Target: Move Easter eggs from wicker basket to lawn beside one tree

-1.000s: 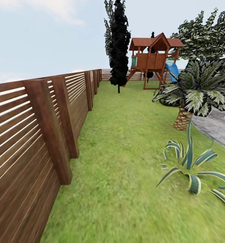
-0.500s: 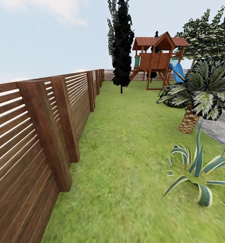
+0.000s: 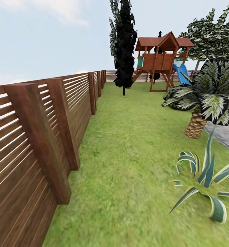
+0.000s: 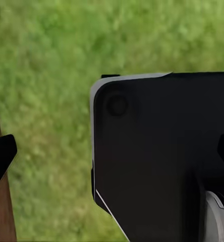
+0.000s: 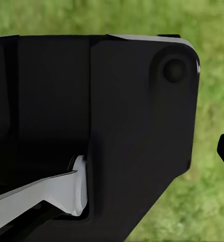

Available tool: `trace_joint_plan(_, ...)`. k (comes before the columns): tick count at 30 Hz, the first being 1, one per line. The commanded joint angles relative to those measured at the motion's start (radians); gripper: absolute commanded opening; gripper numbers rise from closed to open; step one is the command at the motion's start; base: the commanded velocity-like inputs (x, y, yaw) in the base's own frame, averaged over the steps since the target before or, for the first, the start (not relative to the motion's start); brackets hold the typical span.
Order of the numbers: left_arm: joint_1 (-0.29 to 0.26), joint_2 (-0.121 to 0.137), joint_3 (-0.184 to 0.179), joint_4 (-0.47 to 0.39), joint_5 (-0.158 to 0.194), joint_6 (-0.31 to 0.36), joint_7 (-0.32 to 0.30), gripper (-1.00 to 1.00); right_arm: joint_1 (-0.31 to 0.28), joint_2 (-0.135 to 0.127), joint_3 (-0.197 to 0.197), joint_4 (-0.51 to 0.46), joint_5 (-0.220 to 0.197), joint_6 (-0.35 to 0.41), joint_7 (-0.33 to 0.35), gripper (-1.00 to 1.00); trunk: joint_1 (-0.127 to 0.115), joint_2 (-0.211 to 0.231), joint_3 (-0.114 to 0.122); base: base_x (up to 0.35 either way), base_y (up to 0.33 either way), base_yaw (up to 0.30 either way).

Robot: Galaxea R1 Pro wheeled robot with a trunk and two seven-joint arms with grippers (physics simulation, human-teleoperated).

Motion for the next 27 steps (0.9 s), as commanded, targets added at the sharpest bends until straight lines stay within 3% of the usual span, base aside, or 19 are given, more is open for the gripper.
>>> trace_joint_plan(1,0.000,0.000,-0.001,0.000,-0.001,-0.003,0.001,1.00,0.000,0.000,0.000,-0.001,0.001,-0.002,0.000,1.00,0.001,-0.002,-0.002,0.317,0.092,0.000)
trace_joint_plan(19,0.000,0.000,-0.001,0.000,-0.001,-0.003,0.001,1.00,0.000,0.000,0.000,-0.001,0.001,-0.002,0.000,1.00,0.001,-0.002,-0.002,0.317,0.122,0.000)
trace_joint_plan(27,-0.001,0.000,-0.001,0.000,-0.001,-0.003,0.001,1.00,0.000,0.000,0.000,-0.001,0.001,-0.002,0.000,1.00,0.001,-0.002,-0.002,0.317,0.034,-0.116)
